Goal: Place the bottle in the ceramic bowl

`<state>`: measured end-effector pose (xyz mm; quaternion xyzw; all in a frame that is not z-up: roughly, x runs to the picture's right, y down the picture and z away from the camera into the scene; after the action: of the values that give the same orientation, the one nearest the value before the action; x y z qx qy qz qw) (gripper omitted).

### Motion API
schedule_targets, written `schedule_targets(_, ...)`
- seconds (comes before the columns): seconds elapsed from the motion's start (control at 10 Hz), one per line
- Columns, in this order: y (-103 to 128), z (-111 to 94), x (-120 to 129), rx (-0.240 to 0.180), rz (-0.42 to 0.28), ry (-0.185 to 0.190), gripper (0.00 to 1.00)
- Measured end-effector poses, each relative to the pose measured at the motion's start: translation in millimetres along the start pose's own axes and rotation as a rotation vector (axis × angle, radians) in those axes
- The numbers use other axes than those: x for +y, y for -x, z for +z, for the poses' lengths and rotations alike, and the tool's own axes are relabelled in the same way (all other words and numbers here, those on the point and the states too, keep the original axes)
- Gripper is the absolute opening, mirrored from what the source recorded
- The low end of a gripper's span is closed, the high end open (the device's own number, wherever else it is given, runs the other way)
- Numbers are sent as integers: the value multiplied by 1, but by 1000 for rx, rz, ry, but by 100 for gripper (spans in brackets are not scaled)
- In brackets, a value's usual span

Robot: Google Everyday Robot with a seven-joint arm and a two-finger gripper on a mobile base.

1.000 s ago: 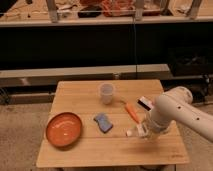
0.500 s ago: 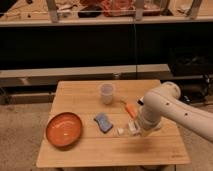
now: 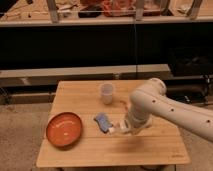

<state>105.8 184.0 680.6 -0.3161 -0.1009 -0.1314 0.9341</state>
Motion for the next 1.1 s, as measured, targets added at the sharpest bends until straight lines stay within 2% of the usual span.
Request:
schedule_targets(0.2, 23, 3, -11, 4, -12, -1, 0)
schedule_targets(0.5, 37, 8, -19, 5, -17, -1, 0)
schedule_targets(0.8, 74, 17, -33, -2, -31, -4, 0)
schedule_targets(1.1, 90, 21, -43, -3, -40, -8, 0)
